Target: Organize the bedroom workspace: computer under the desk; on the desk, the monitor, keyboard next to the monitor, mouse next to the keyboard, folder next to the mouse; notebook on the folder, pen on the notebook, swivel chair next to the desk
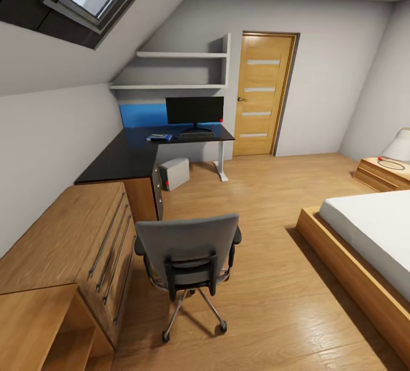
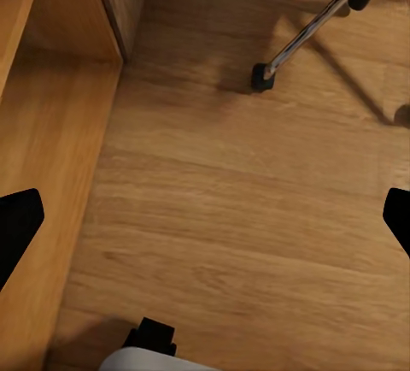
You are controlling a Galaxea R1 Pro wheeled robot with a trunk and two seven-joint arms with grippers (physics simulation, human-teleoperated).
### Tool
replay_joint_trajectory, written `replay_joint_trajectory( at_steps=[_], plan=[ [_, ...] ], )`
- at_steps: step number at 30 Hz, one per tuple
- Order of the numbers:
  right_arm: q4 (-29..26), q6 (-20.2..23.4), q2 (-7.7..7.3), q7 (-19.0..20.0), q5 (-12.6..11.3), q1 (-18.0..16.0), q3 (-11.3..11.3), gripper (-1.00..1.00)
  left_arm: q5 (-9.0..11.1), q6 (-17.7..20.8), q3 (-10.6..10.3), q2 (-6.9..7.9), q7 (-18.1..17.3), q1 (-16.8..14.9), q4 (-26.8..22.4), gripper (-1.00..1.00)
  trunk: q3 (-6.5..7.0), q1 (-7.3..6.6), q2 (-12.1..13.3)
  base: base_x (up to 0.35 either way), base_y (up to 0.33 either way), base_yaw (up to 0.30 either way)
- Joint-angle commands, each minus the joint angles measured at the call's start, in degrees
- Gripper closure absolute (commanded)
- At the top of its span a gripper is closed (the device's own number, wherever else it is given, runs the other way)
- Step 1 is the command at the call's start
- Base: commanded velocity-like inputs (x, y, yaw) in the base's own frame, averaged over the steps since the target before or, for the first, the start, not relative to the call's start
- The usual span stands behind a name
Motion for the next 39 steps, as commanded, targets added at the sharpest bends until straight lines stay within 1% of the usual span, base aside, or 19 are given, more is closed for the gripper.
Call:
replay_joint_trajectory(
  at_steps=[1, 31, 39],
  plan=[
    [0.02, -0.09, 0.01, -0.56, -0.03, -0.04, 0.50, -1.00, 0.04, -0.15, 0.22, -0.03, -0.11, -0.04, 0.01, -1.00, -0.25, 0.23, -0.46, 0.000, 0.000, 0.000],
    [0.02, -0.17, -0.01, -0.52, 0.06, -0.04, 0.57, -1.00, -0.08, -0.28, 0.10, 0.04, -0.41, -0.02, 0.00, -1.00, -5.64, 6.82, -12.49, 0.000, 0.000, 0.000],
    [-0.16, -0.39, -0.09, -0.51, 0.04, -0.04, 0.48, -1.00, -0.03, -0.32, 0.07, -0.14, -0.40, -0.04, -0.35, -1.00, -7.07, 8.58, -15.70, 0.000, 0.000, 0.000]
  ],
)
